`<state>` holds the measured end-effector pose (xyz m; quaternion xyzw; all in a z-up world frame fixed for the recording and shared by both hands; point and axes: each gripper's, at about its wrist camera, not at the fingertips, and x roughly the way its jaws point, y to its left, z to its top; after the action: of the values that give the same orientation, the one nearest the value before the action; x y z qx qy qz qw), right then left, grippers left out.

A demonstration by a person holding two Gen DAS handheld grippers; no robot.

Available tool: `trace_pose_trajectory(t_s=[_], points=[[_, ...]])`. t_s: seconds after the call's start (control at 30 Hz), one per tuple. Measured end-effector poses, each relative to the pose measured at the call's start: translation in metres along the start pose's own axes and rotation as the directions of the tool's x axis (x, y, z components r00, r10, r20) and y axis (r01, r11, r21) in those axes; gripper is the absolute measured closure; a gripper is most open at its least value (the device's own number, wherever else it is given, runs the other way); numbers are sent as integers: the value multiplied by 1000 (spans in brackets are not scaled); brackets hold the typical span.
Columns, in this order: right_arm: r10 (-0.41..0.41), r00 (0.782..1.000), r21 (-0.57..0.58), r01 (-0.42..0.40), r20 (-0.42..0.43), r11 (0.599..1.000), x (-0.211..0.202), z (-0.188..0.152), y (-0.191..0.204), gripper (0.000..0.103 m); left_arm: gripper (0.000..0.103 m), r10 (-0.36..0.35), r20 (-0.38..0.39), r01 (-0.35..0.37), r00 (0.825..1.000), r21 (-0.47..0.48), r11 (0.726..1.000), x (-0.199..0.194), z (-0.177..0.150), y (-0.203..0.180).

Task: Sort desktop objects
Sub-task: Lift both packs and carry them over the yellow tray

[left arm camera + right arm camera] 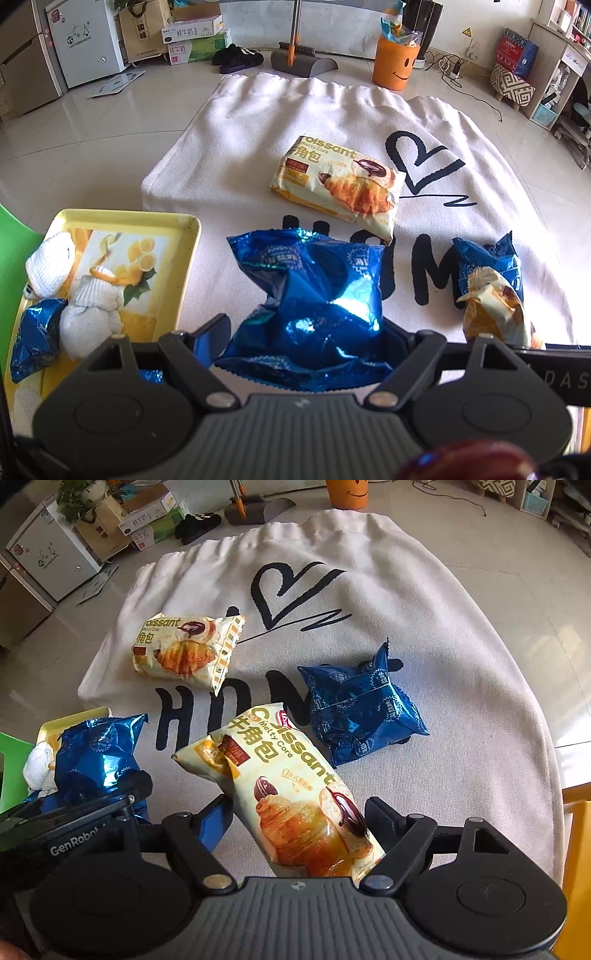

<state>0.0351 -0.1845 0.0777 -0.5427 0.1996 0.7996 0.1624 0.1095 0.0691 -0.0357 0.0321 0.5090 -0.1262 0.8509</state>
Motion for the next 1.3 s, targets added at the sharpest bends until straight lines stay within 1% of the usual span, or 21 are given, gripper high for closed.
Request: trace_pose_trajectory(t_s=[0.13, 0.23, 0.33, 0.4, 0.53, 0.63, 0.73, 0.97, 1.1, 1.3], points=[[-9, 1000, -1, 9, 0, 1000, 1, 0, 0, 24, 20, -14, -4, 14, 1000, -12, 1000, -3, 1, 3], [-3, 1000, 5, 3, 8, 1000, 0, 1, 1, 24, 20, -16, 8, 16, 1000, -15, 1000, -8, 2, 3], [25, 999, 17, -25, 27, 1000, -5, 3, 4, 24, 20, -13, 17, 14, 1000, -43, 999, -14, 6, 10], [49, 998, 18, -50, 44, 999, -8, 5, 8, 24, 20, -20, 30, 22, 999, -80, 997, -20, 11, 18], [97, 993, 11, -97, 66, 995, -13, 8, 24, 24, 20, 2, 59, 6, 998, -127, 992, -33, 17, 37], [133, 989, 7, -133, 71, 991, -12, 10, 37, 24, 20, 25, 59, -15, 998, -168, 986, -36, 19, 55], [152, 986, -5, -152, 70, 988, -9, 11, 50, 24, 20, 51, 52, -39, 997, -210, 977, -37, 21, 74], [201, 977, -27, -200, 69, 979, -2, 11, 80, 24, 20, 77, 37, -62, 996, -306, 950, -40, 28, 113], [240, 969, -33, -238, 66, 971, 2, 12, 96, 24, 20, 84, 28, -68, 996, -367, 928, -43, 29, 136], [342, 937, -21, -342, 68, 940, 6, 14, 122, 24, 20, 125, 20, -100, 992, -480, 871, -47, 27, 174]])
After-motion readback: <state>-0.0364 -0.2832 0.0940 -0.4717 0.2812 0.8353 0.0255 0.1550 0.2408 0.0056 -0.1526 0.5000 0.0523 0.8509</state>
